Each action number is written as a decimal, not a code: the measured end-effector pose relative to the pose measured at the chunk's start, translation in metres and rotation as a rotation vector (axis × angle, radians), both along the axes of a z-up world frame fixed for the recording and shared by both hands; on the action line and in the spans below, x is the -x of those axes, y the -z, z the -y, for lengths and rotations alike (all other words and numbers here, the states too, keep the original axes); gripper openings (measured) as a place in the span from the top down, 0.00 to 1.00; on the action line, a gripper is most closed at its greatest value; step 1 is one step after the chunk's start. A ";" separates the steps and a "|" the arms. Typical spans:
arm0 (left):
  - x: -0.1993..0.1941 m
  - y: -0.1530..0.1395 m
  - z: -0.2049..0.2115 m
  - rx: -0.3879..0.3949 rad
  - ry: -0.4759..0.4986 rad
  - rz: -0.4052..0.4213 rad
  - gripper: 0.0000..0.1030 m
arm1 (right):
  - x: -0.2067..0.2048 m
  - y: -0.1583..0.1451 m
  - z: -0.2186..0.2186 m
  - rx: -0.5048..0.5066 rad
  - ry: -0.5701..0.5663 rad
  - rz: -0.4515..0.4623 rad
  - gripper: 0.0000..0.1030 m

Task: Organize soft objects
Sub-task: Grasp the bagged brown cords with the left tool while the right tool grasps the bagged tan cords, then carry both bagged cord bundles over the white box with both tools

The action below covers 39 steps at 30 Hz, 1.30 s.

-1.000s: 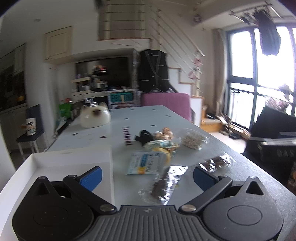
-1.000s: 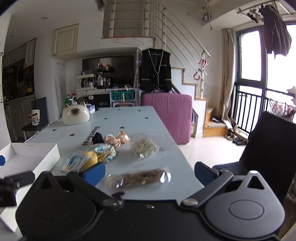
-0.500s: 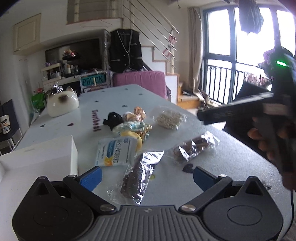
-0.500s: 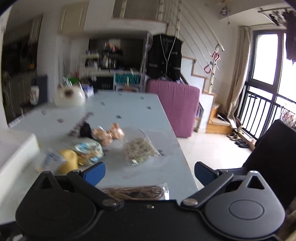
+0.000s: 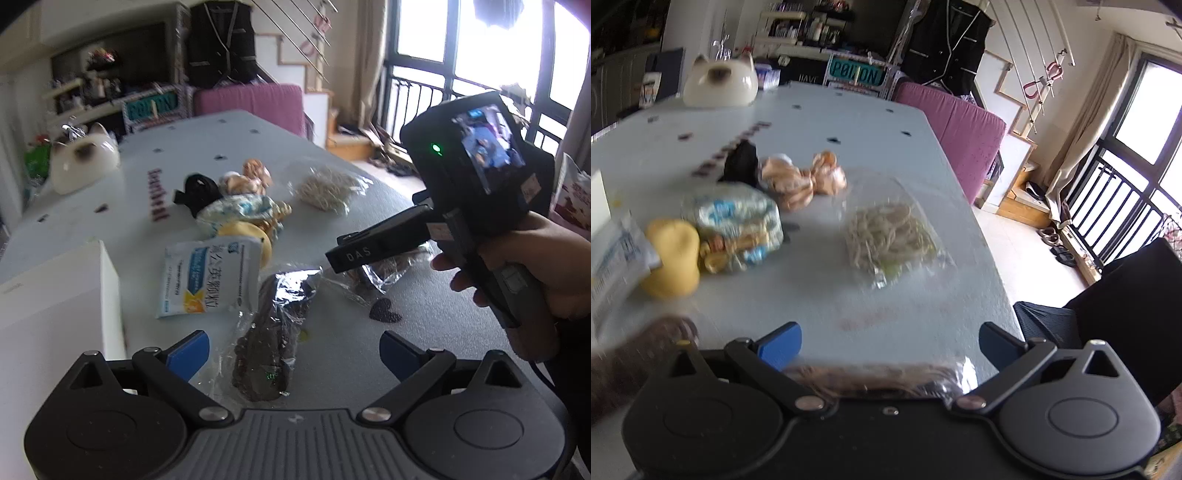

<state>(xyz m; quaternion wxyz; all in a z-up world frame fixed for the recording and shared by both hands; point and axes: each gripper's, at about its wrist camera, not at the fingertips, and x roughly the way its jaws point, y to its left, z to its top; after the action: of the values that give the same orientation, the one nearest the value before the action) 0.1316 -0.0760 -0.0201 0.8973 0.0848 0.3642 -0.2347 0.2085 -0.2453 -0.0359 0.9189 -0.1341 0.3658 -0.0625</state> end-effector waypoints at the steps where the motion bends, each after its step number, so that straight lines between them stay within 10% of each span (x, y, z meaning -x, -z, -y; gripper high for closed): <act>1: -0.003 0.001 0.001 -0.007 0.009 -0.009 0.05 | 0.002 0.002 0.001 0.008 -0.003 -0.001 0.00; 8: -0.026 0.008 0.002 -0.008 0.016 -0.079 0.07 | 0.037 0.003 0.013 0.016 -0.056 -0.010 0.00; 19: -0.038 0.019 0.001 -0.041 -0.066 -0.119 0.49 | 0.088 0.003 0.047 -0.180 -0.054 -0.012 0.02; 27: -0.011 0.017 0.002 0.006 -0.083 -0.149 0.56 | 0.101 0.003 0.057 -0.337 -0.046 0.033 0.42; 39: 0.029 0.016 0.002 0.028 -0.102 -0.115 0.71 | 0.165 0.001 0.048 -0.377 -0.186 0.032 0.54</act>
<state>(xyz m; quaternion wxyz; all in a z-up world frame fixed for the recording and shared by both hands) 0.1026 -0.0785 -0.0362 0.8867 0.0399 0.4159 -0.1982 0.0439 -0.2928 -0.0364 0.9351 0.0079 0.3426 0.0900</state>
